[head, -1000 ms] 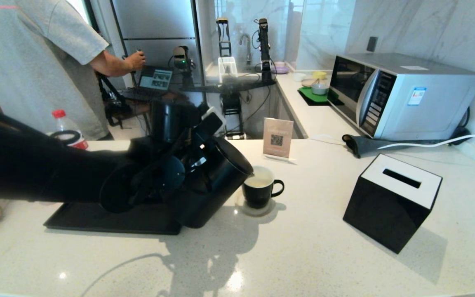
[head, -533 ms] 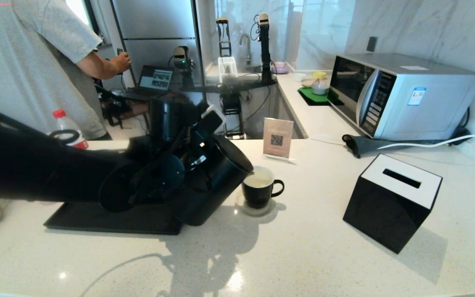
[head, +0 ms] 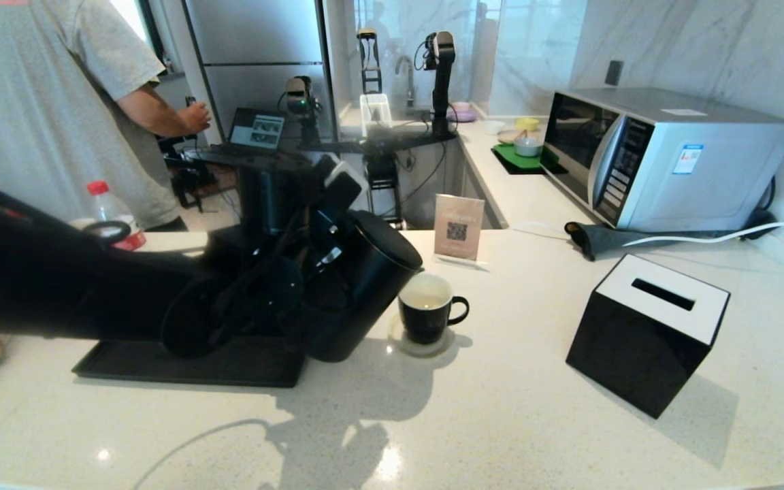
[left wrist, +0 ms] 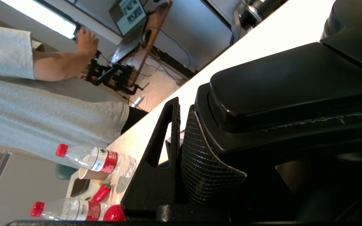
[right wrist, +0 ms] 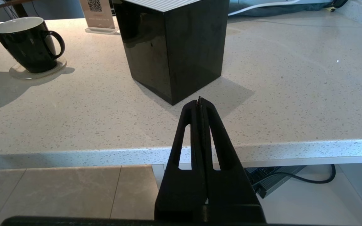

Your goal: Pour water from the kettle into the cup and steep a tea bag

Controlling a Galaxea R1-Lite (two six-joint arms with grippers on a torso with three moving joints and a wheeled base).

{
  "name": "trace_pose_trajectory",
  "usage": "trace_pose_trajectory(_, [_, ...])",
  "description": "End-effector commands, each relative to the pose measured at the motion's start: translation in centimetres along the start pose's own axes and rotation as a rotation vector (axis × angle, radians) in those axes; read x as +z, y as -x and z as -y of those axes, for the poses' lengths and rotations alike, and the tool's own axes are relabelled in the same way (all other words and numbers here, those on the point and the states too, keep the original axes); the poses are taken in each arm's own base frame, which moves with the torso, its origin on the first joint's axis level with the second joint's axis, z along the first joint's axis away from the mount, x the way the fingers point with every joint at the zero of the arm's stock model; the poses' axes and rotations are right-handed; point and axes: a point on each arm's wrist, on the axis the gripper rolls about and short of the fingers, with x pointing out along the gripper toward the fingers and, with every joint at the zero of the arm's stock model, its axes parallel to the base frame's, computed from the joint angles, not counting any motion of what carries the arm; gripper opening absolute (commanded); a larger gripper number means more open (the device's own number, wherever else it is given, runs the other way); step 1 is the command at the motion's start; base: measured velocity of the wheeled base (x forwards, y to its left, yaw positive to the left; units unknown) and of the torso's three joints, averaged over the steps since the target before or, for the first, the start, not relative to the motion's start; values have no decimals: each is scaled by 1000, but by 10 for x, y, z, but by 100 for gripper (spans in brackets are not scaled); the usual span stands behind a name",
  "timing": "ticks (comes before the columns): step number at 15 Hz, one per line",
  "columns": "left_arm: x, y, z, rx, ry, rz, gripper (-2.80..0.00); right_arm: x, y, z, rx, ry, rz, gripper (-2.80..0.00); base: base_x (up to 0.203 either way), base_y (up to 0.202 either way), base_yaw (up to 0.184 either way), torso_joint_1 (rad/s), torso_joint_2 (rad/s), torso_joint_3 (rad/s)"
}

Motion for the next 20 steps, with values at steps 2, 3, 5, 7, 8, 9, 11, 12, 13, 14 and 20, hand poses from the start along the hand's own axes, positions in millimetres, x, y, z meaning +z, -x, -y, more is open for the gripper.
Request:
trace_pose_trajectory(2, [-3,4,-3,49,32,14,-280,0,0,0,-1,-1,0,-280,0,0,0,0,0,0])
trace_pose_trajectory(3, [-3,7,-6,58,53,19,-280,0,0,0,1,0,1,-280,0,0,0,0,0,0])
trace_pose_trajectory(5, [-4,13,-12,67,95,25,-280,0,0,0,-1,0,0,-280,0,0,0,0,0,0])
trace_pose_trajectory(7, [-5,20,-20,77,142,29,-280,0,0,0,-1,0,0,-280,0,0,0,0,0,0])
trace_pose_trajectory(8, [-6,25,-25,83,170,31,-280,0,0,0,0,0,0,-280,0,0,0,0,0,0])
trace_pose_trajectory(9, [-8,30,-30,93,197,30,-280,0,0,0,-1,0,1,-280,0,0,0,0,0,0])
trace_pose_trajectory(11, [-12,41,-39,118,250,24,-280,0,0,0,1,0,0,-280,0,0,0,0,0,0])
trace_pose_trajectory(12, [-14,47,-45,130,277,26,-280,0,0,0,1,0,1,-280,0,0,0,0,0,0])
trace_pose_trajectory(13, [-16,52,-51,142,302,31,-280,0,0,0,1,0,0,-280,0,0,0,0,0,0])
trace_pose_trajectory(14, [-19,58,-59,160,322,41,-280,0,0,0,1,0,1,-280,0,0,0,0,0,0])
trace_pose_trajectory(20, [-44,90,-116,325,418,71,-280,0,0,0,1,0,1,-280,0,0,0,0,0,0])
